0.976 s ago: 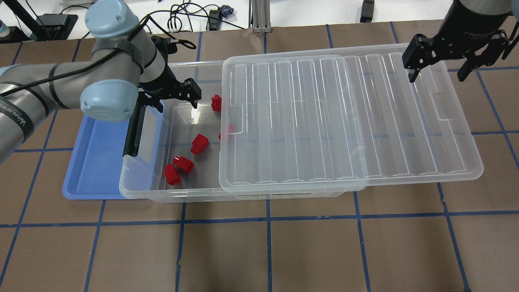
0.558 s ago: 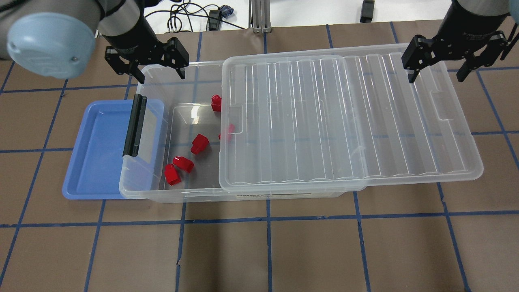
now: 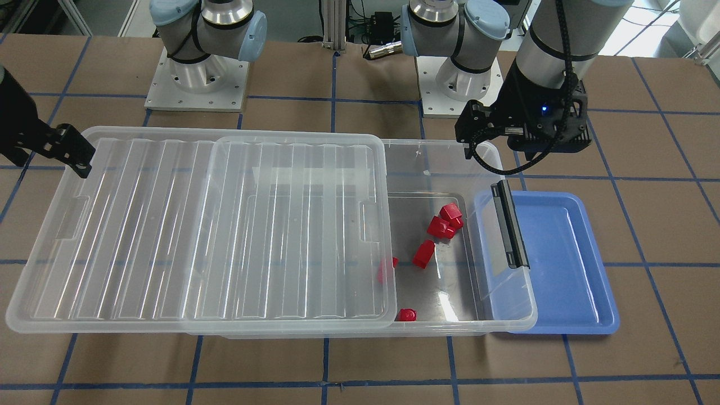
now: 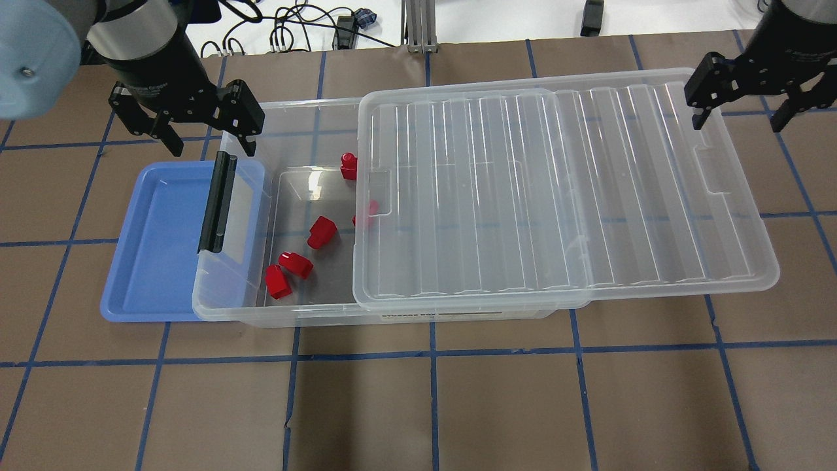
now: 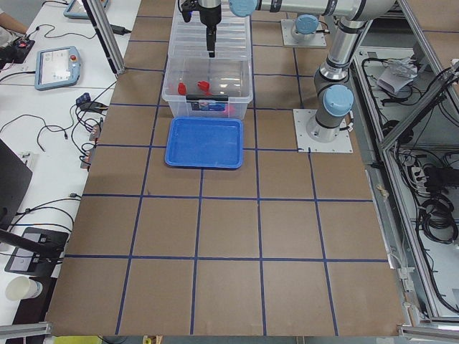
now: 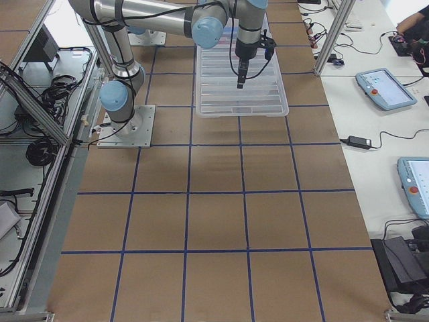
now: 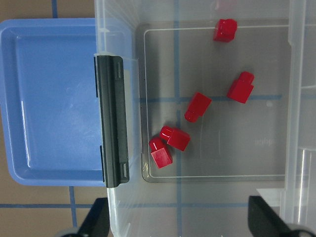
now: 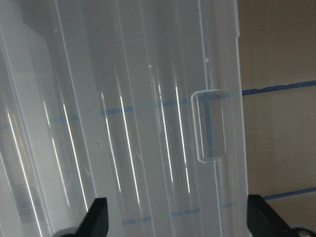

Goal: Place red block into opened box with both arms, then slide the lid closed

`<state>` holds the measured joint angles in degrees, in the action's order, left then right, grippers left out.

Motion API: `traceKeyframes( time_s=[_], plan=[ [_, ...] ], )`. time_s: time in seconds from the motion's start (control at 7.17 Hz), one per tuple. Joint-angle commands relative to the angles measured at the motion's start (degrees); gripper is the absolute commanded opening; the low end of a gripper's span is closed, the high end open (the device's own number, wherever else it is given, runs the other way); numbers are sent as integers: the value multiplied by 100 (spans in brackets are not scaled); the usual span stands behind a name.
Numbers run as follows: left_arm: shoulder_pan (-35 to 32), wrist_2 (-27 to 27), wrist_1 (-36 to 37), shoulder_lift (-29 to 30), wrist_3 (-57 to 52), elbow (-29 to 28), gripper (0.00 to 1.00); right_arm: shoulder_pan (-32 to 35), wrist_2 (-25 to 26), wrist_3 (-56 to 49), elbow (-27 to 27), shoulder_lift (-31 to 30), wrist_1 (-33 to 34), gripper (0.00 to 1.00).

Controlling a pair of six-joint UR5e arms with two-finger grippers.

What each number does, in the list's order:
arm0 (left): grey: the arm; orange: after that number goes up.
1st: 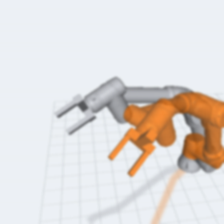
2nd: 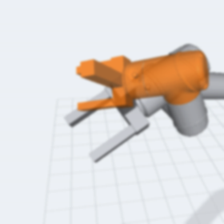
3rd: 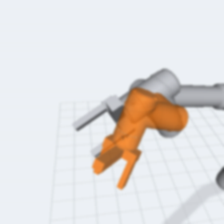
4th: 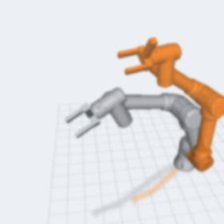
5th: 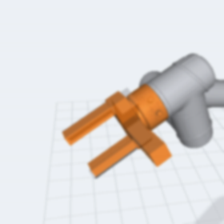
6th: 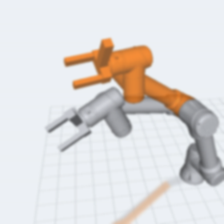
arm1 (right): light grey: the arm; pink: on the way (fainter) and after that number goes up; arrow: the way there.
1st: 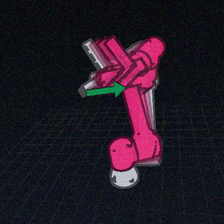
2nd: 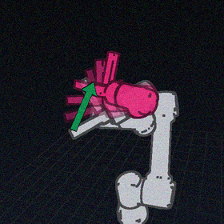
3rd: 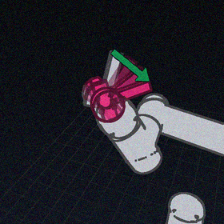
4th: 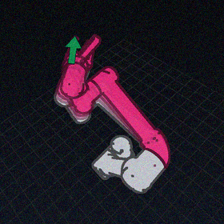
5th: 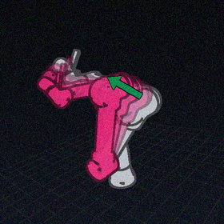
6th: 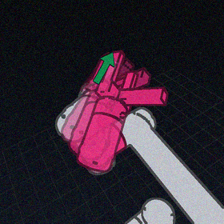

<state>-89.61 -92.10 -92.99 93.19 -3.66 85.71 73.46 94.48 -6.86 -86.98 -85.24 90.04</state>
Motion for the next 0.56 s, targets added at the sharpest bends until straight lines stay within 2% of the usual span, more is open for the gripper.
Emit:
traceKeyframes(
  time_s=[0.0,0.28,0.42],
  plan=[
    [40,26,236,-65,-250,191,100,-663,-9,-1056,-3,244,66,100],
    [49,26,237,40,-250,200,100,-1034,-9,-1850,-3,621,870,100],
    [58,26,237,85,-250,88,100,-1122,-26,-1880,-3,797,980,100]
  ],
)
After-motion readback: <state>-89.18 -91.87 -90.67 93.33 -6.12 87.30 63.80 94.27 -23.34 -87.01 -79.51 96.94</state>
